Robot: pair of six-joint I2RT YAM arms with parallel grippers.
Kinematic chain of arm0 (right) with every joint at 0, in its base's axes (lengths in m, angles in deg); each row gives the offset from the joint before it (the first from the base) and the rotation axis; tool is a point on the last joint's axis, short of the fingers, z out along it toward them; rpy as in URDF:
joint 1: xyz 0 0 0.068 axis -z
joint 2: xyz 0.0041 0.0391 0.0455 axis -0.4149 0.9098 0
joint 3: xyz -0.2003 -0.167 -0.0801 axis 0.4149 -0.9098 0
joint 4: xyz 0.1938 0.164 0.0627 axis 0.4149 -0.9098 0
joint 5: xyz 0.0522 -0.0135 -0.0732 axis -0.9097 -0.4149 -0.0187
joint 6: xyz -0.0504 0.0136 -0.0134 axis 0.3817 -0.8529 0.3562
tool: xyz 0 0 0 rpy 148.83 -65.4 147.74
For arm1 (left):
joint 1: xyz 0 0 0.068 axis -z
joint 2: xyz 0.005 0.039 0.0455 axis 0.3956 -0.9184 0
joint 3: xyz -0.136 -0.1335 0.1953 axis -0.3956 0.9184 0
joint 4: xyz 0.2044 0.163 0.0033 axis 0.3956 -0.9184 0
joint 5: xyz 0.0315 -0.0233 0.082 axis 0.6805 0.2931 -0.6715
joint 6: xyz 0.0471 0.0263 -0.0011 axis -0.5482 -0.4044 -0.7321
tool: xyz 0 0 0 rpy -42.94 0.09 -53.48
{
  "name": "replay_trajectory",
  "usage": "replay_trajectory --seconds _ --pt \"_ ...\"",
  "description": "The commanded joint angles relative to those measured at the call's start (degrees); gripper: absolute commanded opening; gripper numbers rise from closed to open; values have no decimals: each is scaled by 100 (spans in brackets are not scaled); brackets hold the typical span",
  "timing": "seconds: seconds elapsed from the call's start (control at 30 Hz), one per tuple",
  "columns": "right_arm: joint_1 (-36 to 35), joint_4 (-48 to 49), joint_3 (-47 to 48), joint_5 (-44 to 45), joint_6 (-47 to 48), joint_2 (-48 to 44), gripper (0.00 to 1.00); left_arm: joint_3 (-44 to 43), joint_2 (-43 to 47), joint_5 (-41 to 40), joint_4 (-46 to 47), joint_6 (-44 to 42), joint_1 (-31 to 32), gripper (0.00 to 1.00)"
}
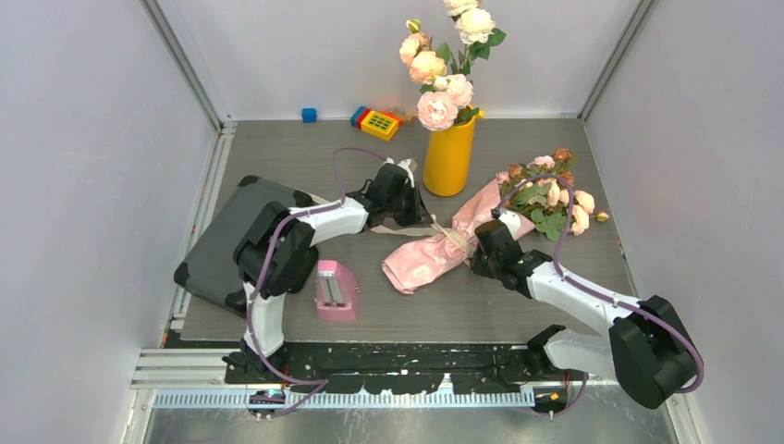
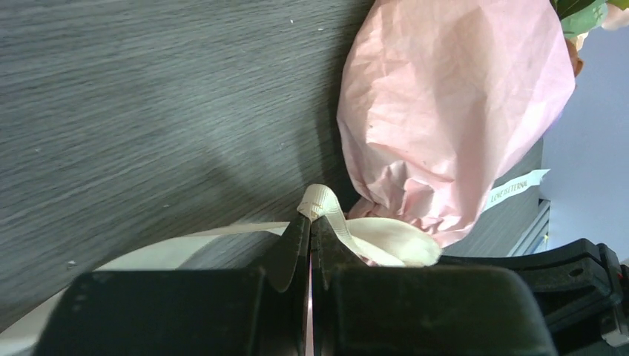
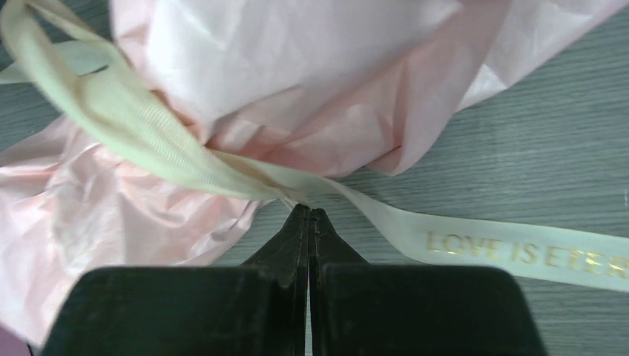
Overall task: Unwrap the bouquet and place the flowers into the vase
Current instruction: Untie the ribbon from the wrapping paper.
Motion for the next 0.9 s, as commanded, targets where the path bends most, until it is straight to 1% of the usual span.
replay_trajectory --seconds 0.0,0.23,0.3,0.37,0.47,0.57,0.6,0.63,0.7,0.87 --pt "2 -423 101 615 -421 -133 0 -244 -33 159 256 -142 -262 0" --pt "2 -403 -53 551 -734 -192 0 -422 -325 419 201 -220 -605 0" --pt "3 -372 -58 472 -717 -205 3 -513 -414 524 110 -282 -631 0" --pt "2 -357 -36 409 -672 -236 9 -561 -475 618 46 -335 -640 2" --pt "3 -444 65 303 -564 -314 25 -537 -433 663 1 -361 -653 21" --pt "0 -656 257 201 -374 -483 36 -483 -248 577 -112 -459 -657 39" --pt "1 -707 302 196 -291 -520 38 -478 -176 535 -125 -498 -661 43" --pt "2 -817 399 190 -243 -594 41 -451 -93 502 -191 -526 -658 45" --pt "2 -967 547 197 -106 -683 44 -385 82 446 -276 -524 -657 49" --pt "2 -1074 906 235 256 -652 41 -127 466 457 -175 -300 -566 51"
